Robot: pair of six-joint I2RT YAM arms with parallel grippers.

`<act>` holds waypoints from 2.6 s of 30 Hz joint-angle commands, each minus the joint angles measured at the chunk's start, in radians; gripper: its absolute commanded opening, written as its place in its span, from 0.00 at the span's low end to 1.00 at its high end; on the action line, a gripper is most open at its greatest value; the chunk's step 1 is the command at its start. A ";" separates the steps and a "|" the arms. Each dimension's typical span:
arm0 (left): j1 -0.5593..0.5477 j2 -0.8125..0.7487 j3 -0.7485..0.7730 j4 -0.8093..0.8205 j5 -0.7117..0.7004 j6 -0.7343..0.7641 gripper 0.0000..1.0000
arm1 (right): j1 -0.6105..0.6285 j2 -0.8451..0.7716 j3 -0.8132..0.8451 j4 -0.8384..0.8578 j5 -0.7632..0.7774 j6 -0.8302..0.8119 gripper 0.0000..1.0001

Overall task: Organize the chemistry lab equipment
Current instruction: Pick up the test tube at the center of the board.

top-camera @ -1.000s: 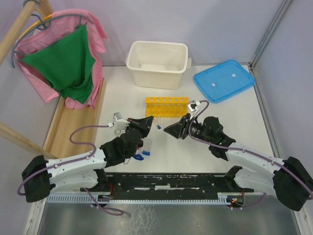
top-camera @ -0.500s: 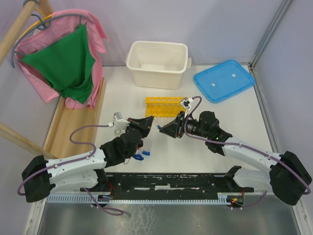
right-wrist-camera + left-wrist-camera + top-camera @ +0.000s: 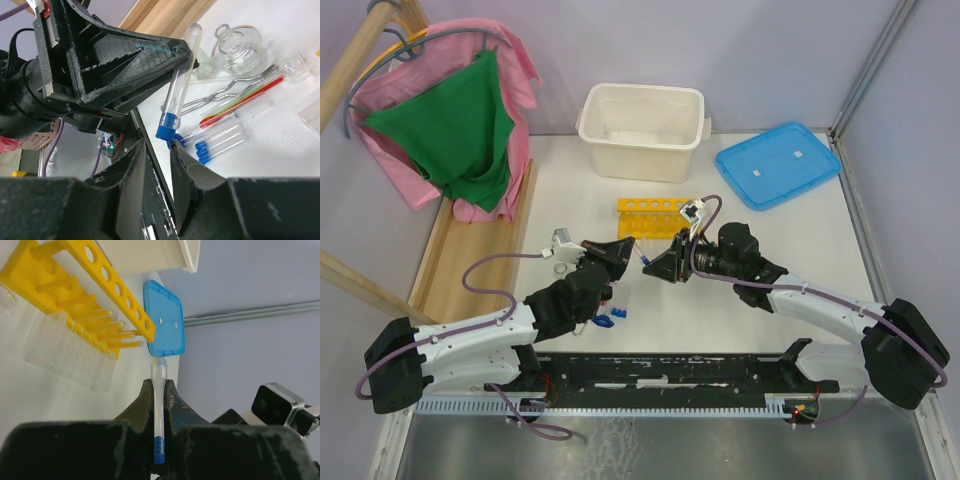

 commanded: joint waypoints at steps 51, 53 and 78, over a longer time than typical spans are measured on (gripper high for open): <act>-0.009 0.198 0.162 -0.225 0.169 0.468 0.44 | 0.003 -0.090 0.397 -0.799 0.394 -0.305 0.05; -0.015 0.228 0.180 -0.274 0.175 0.572 0.43 | 0.002 -0.079 0.436 -0.870 0.388 -0.317 0.05; -0.819 0.866 0.567 -1.660 -0.923 -0.312 0.54 | 0.002 -0.084 0.572 -1.329 0.217 -0.304 0.07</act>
